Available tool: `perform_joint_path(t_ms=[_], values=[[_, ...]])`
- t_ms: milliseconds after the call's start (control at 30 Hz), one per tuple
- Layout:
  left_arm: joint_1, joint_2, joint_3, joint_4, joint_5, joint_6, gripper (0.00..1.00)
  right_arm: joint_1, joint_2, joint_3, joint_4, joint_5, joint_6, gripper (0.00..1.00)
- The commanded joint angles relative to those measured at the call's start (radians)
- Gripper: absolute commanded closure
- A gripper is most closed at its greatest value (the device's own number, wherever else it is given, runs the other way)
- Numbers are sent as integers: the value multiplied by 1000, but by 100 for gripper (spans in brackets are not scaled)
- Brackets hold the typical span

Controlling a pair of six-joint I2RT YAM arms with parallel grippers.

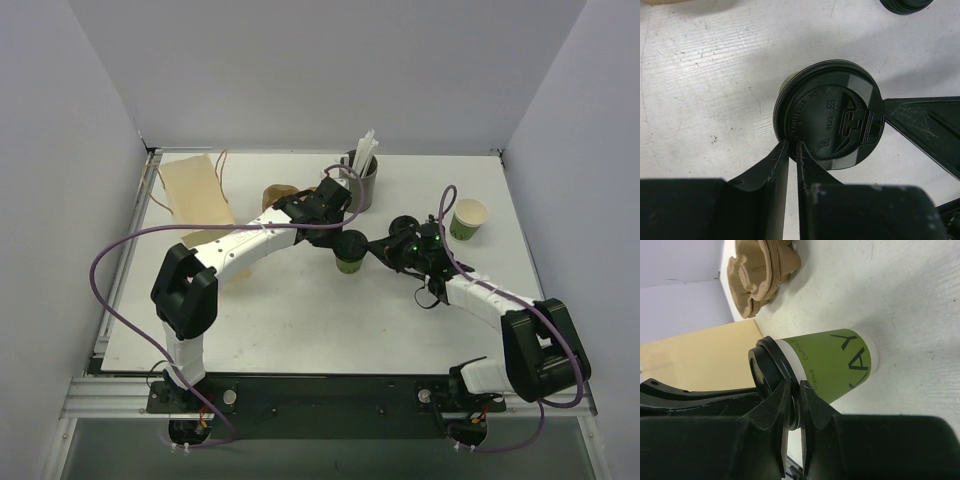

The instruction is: Pack the takeout coffee

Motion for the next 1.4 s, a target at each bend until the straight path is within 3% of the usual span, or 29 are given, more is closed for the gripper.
perform_joint_path(t_ms=[0,133,733,1067,1267,1367], values=[[-22,90,-49,-155,59,27,81,52,54,48,-472,125,-158,100],[-24,93,-50,-155,61,26,81,89,99,111,-591,169,-201,100],[-17,100,-94,-130,57,26,81,217,196,140,-714,271,-242,100],[10,107,-77,-136,53,49,80,283,35,93,-765,255,-207,94],[19,123,-17,-159,62,87,77,281,-57,134,-840,272,-201,81],[19,127,10,-168,70,102,76,278,-73,174,-872,284,-206,80]])
